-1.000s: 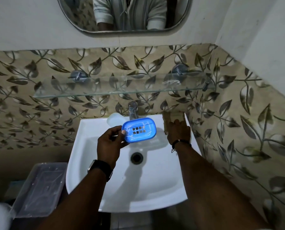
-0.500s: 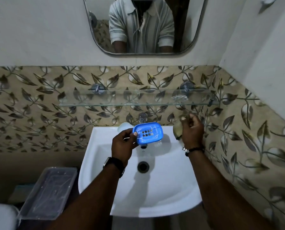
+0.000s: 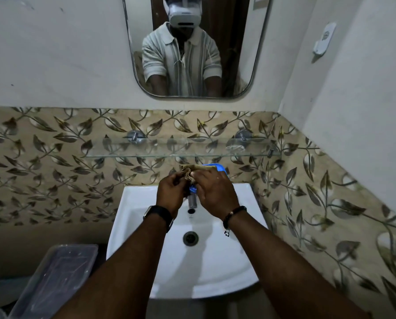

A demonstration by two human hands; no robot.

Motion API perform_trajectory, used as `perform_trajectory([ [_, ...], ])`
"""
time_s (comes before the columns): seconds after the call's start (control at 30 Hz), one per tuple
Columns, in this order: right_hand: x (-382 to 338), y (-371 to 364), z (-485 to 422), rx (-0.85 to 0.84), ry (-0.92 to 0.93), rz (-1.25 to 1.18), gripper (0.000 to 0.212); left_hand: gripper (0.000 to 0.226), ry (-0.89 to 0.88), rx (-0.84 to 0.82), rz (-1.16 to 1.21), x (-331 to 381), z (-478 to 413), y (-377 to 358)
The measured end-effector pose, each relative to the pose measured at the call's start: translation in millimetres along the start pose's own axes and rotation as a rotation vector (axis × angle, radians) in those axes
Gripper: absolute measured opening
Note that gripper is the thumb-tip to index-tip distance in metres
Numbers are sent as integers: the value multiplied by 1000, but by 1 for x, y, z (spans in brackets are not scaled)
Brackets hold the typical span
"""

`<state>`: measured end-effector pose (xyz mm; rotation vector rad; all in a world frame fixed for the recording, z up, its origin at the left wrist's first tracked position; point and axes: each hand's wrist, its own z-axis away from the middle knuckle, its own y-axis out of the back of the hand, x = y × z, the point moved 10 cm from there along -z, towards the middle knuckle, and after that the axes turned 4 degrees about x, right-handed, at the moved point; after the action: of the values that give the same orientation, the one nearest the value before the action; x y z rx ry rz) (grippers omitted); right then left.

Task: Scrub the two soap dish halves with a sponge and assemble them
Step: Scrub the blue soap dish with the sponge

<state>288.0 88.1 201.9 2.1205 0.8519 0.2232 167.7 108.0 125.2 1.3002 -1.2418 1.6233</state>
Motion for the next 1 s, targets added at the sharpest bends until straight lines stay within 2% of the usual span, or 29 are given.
perform_trajectory([
  [0.1,2,6,-7,1,51,255,37,16,-21,12,-12,6,4,4],
  [0.23,28,16,-9,0,-134,397,21,19,-33,25,-18,10,6,8],
  [0.33,25,6,-9,-2,-307,85,22,17,-22,15,9,11,7,7],
  [0.4,6,-10,-7,-63,-255,-143,30,12,-26,-7,4,13,6,7],
  [0.47,-8,-12,-4,-85,-156,-213,28,17,-33,-17,-22,14,5,9],
  [0.53,-8,-4,-4,-76,-54,-93,26,16,-47,-35,-53,14,6,10],
  [0.6,-1,8,-7,-28,16,174,25,14,-66,-40,-69,18,8,11],
  [0.7,17,15,-15,-97,10,469,24,13,-82,-2,-52,24,5,17],
  [0.77,24,14,-16,-167,-54,536,25,10,-86,16,-46,27,4,18],
  [0.87,28,10,-10,-219,-241,427,27,18,-67,69,-19,21,5,18],
  [1.0,28,1,4,-180,-430,32,23,16,-30,62,37,14,8,16],
])
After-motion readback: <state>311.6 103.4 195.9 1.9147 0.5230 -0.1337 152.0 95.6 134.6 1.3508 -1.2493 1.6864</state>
